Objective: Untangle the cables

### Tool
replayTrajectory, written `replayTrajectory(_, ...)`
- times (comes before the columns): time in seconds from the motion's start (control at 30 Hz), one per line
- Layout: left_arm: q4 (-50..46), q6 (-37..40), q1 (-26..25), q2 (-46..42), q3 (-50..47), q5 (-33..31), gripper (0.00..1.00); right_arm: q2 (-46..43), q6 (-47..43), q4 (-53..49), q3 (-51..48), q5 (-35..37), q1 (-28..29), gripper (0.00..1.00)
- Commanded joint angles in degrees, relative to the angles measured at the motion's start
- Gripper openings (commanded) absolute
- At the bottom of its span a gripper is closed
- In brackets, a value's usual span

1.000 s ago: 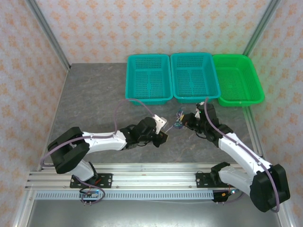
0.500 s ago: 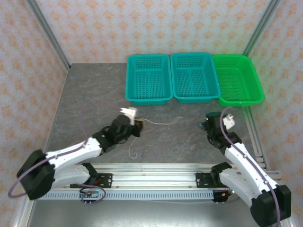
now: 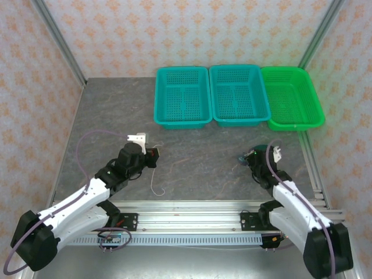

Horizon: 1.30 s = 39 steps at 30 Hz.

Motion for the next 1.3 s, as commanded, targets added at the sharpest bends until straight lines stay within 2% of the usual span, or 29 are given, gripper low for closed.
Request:
replayTrajectory(0.0,-2.1,2.4,0.1,-2.9,5.8,4.1,0.0,5.6,-5.6,8.4,1.6,-10.4,2.4,0.02)
replayTrajectory(0.1,-4.3,3.6,0.1,-3.5,12.0,2.4,0.0,12.7,-9.1,7.2,4.9,-11.8,6.7,0.02)
replayTrajectory(0.2,-6.2,6.1,0.2,0.0,20.6,-0.7,0.0,20.6,-10.1,6.6,8.4,-13.6,10.4,0.01)
replayTrajectory(0.3,-6.9,10.3,0.2,7.0,31.1,-3.1,0.0,27.7,-10.1,6.3,12.1,-16.3,12.5,0.01)
replayTrajectory(0.43,-11.7,15.3,1.4,20.3,49.2,-5.3,0.0,32.8,-9.9,6.5,15.4,-17.2,14.7,0.0)
replayTrajectory(0.67,-8.4,12.8,8.8,43.0,70.3,-0.2,0.0,29.8,-6.3,9.9,13.9,-16.4,15.8,0.0)
replayTrajectory(0.9,-13.0,11.1,10.8,65.9,87.8,5.4,0.0,21.6,-4.9,9.0,10.1,-13.1,16.1,0.0)
replayTrajectory(0.93,-14.3,10.6,10.8,68.1,89.4,5.0,0.04,20.7,-4.8,8.7,9.7,-12.9,16.1,0.0)
replayTrajectory(1.0,-16.3,10.2,11.0,71.5,91.7,3.4,0.27,18.9,-5.0,7.2,9.2,-12.5,16.1,0.0)
replayTrajectory(1.1,-16.3,9.4,11.2,71.4,91.0,3.3,0.54,16.1,-5.4,4.9,9.0,-11.6,16.1,0.0)
replayTrajectory(1.17,-14.6,9.2,11.2,68.4,88.5,3.8,0.63,14.6,-5.6,4.3,8.6,-10.9,16.1,0.0)
replayTrajectory(1.27,-10.6,8.4,11.2,60.4,81.1,5.4,0.67,13.6,-6.7,6.2,8.2,-11.8,16.1,0.0)
